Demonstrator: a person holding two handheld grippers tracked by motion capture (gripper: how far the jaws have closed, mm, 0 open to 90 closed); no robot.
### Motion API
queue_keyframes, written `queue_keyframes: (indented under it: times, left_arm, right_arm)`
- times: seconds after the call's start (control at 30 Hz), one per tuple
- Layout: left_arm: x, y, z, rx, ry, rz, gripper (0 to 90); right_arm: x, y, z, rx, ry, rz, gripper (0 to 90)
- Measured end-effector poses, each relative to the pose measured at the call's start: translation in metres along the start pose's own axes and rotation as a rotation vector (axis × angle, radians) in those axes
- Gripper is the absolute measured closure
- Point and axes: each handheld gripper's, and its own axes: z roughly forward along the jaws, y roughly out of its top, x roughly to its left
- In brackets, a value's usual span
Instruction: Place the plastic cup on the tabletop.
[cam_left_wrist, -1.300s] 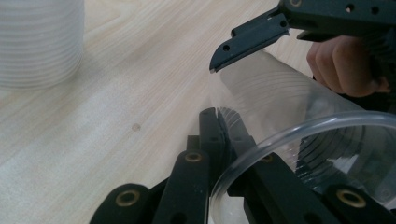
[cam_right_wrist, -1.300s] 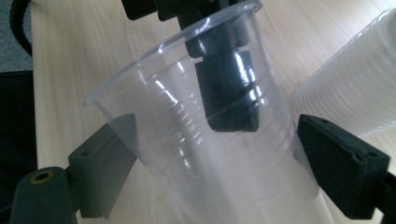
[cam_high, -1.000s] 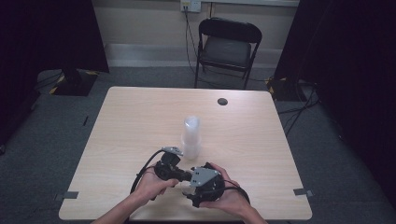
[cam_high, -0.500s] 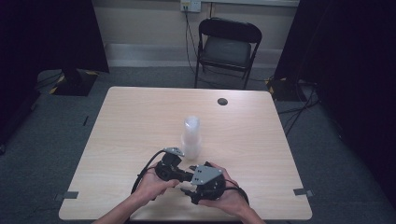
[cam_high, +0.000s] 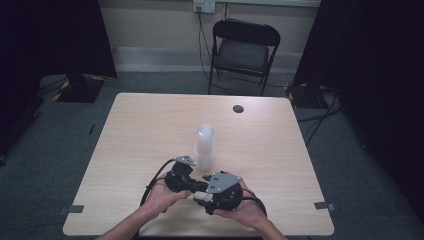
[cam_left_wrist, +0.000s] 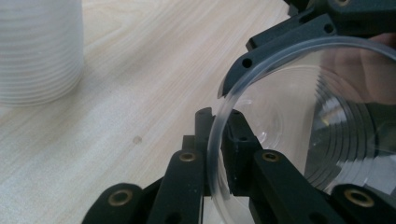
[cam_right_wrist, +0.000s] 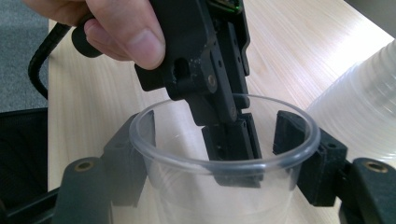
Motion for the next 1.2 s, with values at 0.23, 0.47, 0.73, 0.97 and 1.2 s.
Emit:
queue_keyframes:
  times: [0.23, 0.47, 0.73, 0.97, 1.2]
  left_arm:
    - [-0.002, -0.001, 0.000, -0.033, 0.003, -0.002, 81.8]
    - [-0.001, -0.002, -0.006, -0.064, 0.006, 0.008, 76.3]
    - [-0.004, -0.002, -0.007, -0.114, 0.009, 0.015, 72.3]
    - [-0.007, -0.002, -0.009, -0.132, 0.018, 0.029, 68.1]
    - [-0.008, -0.004, -0.014, -0.159, 0.032, 0.039, 64.0]
  right_arm:
    - [-0.002, 0.000, -0.002, -0.005, -0.007, 0.013, 30.1]
    - [-0.004, 0.000, -0.002, -0.003, -0.025, 0.025, 30.1]
    - [-0.010, -0.003, -0.005, -0.009, -0.040, 0.045, 30.2]
    - [-0.010, -0.004, -0.007, -0.005, -0.052, 0.044, 30.2]
    - [-0.011, -0.006, -0.008, 0.003, -0.065, 0.049, 30.4]
